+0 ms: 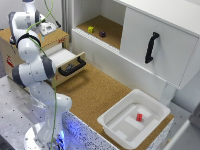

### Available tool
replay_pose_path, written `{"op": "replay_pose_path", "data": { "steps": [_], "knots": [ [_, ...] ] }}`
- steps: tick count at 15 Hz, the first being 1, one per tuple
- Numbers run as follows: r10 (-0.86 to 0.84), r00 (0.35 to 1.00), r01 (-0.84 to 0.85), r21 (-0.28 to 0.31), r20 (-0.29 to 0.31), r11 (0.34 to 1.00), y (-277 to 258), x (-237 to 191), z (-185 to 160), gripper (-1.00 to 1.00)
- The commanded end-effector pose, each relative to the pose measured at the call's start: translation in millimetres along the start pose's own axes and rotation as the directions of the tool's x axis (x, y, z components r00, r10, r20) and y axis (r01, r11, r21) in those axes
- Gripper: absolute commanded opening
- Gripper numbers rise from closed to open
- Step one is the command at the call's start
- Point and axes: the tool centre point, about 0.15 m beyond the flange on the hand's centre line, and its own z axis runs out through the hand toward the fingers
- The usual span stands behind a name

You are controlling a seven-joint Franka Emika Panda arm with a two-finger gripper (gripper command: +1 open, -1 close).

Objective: Turn on the green light

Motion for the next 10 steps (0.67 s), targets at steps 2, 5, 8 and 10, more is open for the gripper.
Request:
{"op": "replay_pose_path", "data": {
  "steps": [2, 5, 8, 10],
  "knots": [
    [0.198, 0.979, -0.2, -0.032, -0.053, 0.979, 60.5, -42.6, 16.0, 1.0],
    [0.296, 0.953, -0.299, -0.041, -0.057, 0.953, 88.4, -65.0, 19.5, 1.0],
    [0.432, 0.9, -0.434, -0.023, -0.062, 0.901, 122.0, -97.9, 23.0, 1.0],
    [0.517, 0.853, -0.52, -0.019, -0.068, 0.854, 141.9, -123.7, 25.3, 1.0]
  ]
}}
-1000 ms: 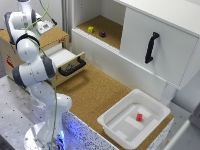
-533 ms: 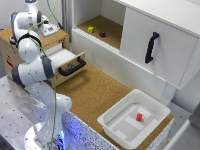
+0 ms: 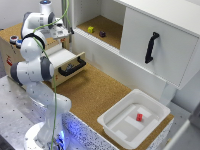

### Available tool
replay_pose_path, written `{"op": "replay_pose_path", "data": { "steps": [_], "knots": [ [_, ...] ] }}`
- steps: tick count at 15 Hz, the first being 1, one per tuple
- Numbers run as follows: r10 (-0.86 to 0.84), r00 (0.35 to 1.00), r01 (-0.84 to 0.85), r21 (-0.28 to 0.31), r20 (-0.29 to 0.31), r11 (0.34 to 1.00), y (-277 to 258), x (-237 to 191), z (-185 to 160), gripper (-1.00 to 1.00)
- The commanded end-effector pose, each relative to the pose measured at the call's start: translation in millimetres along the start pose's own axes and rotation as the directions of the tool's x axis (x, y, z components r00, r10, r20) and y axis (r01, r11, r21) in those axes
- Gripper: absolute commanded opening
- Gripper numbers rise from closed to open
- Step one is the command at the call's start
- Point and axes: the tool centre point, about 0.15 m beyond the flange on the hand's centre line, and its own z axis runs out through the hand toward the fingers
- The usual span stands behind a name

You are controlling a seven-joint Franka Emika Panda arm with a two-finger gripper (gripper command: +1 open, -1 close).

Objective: Turn on the green light

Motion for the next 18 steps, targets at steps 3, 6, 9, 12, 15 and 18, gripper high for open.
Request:
{"op": "replay_pose_path", "data": {
  "steps": [3, 6, 9, 12, 15, 18],
  "knots": [
    [0.26, 0.959, -0.261, -0.002, -0.111, 0.965, 87.8, -49.9, 19.2, 1.0],
    [0.442, 0.877, -0.45, -0.001, -0.191, 0.893, 124.4, -42.7, 12.8, 1.0],
    [0.546, 0.799, -0.571, -0.031, -0.253, 0.82, 145.1, -19.0, 11.3, 1.0],
    [0.618, 0.72, -0.668, -0.075, -0.316, 0.74, 157.1, 9.0, 14.1, 1.0],
    [0.659, 0.654, -0.734, -0.102, -0.371, 0.671, 171.3, 38.4, 12.3, 1.0],
    [0.689, 0.605, -0.78, -0.119, -0.4, 0.615, 194.0, 75.6, 13.8, 1.0]
  ]
}}
